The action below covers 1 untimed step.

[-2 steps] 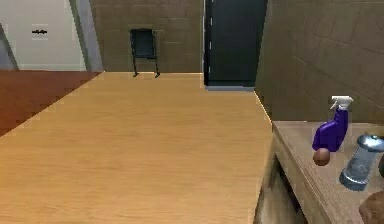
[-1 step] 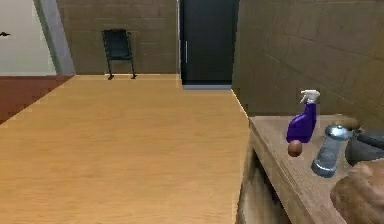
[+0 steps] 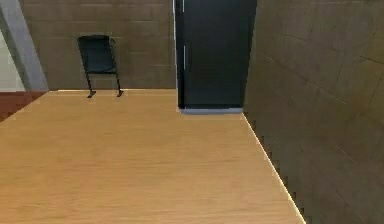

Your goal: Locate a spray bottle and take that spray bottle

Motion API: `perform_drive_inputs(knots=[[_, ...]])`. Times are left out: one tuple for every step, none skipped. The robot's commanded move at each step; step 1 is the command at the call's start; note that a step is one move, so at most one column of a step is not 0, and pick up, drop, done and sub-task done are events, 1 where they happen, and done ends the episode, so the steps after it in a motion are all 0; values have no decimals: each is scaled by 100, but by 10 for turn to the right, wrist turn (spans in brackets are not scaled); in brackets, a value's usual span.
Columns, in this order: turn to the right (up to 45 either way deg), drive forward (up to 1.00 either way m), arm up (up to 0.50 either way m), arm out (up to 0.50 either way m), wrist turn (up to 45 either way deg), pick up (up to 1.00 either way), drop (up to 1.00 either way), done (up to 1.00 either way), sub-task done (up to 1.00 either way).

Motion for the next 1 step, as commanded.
perform_drive_inputs(knots=[[30, 0, 0, 0, 0, 0, 0, 0, 0]])
